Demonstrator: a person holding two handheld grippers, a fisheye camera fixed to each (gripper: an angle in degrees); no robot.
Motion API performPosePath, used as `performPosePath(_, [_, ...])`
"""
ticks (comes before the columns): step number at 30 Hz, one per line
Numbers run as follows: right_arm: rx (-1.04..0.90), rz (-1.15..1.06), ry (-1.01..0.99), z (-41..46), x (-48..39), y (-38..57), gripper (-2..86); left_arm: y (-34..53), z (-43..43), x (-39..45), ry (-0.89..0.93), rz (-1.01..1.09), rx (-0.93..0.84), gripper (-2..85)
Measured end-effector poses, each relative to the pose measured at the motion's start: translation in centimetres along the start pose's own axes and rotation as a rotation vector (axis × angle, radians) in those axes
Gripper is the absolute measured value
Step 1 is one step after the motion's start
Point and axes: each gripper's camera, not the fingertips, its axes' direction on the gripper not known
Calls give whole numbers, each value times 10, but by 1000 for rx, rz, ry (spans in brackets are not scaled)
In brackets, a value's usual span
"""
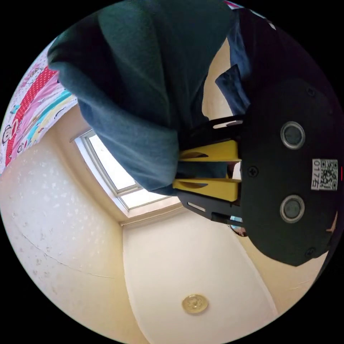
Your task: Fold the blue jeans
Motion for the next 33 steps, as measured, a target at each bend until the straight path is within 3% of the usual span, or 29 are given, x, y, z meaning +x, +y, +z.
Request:
performPosePath(4, [57,-161,-274,-24,-44,21,37,15,-11,-16,276,-11,100,-1])
performPosePath(6, [14,-255,-306,-28,-84,23,24,25,-21,-37,252,-95,149,10])
performPosePath(8, [-56,-347,-286,-21,-118,27,22,31,-29,-62,224,-209,147,76])
performPosePath(11, [-153,-446,-344,3,-164,35,31,42,-26,-106,331,-386,122,150])
performPosePath(20, [-568,-624,-457,115,-222,92,43,75,91,-218,1194,-885,367,201])
performPosePath(22, [-627,-637,-445,121,-211,111,42,81,127,-237,1452,-965,568,185])
performPosePath(24, [-656,-654,-351,113,-189,135,39,78,135,-249,1468,-940,605,137])
performPosePath(29, [-619,-669,-2,67,-141,175,40,79,100,-275,1160,-805,654,51])
performPosePath(33, [-417,-605,438,18,-108,196,84,58,68,-265,1045,-408,597,47])
